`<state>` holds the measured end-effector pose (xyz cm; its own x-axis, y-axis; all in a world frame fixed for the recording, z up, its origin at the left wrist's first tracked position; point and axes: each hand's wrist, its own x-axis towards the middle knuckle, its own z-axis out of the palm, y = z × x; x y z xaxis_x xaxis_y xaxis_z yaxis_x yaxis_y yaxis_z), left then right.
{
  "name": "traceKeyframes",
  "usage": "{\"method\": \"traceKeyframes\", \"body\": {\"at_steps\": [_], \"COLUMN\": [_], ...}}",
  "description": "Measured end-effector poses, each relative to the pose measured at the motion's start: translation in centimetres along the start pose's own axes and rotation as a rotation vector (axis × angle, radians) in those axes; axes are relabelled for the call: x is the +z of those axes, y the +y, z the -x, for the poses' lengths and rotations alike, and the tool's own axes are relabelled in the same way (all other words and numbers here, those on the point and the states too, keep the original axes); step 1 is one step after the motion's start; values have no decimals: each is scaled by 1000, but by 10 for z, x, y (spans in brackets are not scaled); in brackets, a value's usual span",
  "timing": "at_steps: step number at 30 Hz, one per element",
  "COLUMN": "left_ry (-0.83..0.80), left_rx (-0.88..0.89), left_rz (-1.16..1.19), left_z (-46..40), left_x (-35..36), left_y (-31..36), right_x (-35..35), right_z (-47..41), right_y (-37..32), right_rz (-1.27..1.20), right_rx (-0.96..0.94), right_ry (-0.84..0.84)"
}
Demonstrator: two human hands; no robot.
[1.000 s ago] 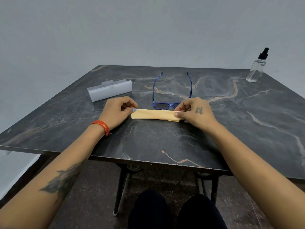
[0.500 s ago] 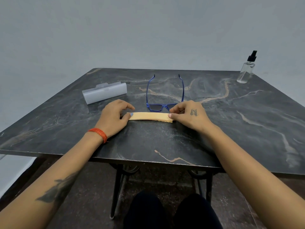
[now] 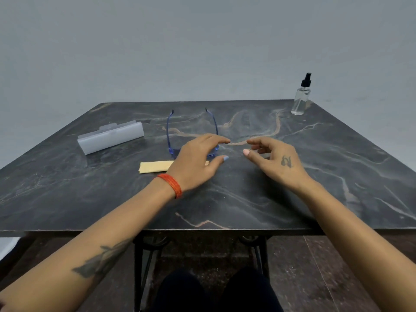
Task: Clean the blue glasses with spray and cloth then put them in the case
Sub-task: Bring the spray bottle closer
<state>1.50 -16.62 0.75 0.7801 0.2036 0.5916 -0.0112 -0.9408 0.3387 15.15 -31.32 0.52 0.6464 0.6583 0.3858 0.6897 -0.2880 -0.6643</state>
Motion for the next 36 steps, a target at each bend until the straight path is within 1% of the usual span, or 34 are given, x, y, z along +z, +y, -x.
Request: {"method": "traceKeyframes", "body": {"at_steps": [6,9,12,17,22,26,31,36], "left_ry": [-73,-98,-123,-168,-164,-146,-120,-101], "left_rx": [21,-1,-46,-114,-194,-232,-328,-410], "left_rz": [67,99,143,174,225,272,365,438], "left_z": [-37,-57,-79,-114,-155,-191,-233,-266], "left_x": [37,56,77,110,142,167,201,230], "left_y": [23,27,28,27,21,17,6,-4], "right_x": [-33,-47,-58,-67,-69,-69,-67,-62], "right_z": [-10,-20,-34,-61,-98,-132,-176,-212], "right_y": [26,43,61,87,114,137,160,181], "right_rz": [74,129,164,130,116,131,99,38], "right_rx": [-19,-20,20,109,189,233,294,373], "right_ry": [33,35,31,15,25,76,215,272]}}
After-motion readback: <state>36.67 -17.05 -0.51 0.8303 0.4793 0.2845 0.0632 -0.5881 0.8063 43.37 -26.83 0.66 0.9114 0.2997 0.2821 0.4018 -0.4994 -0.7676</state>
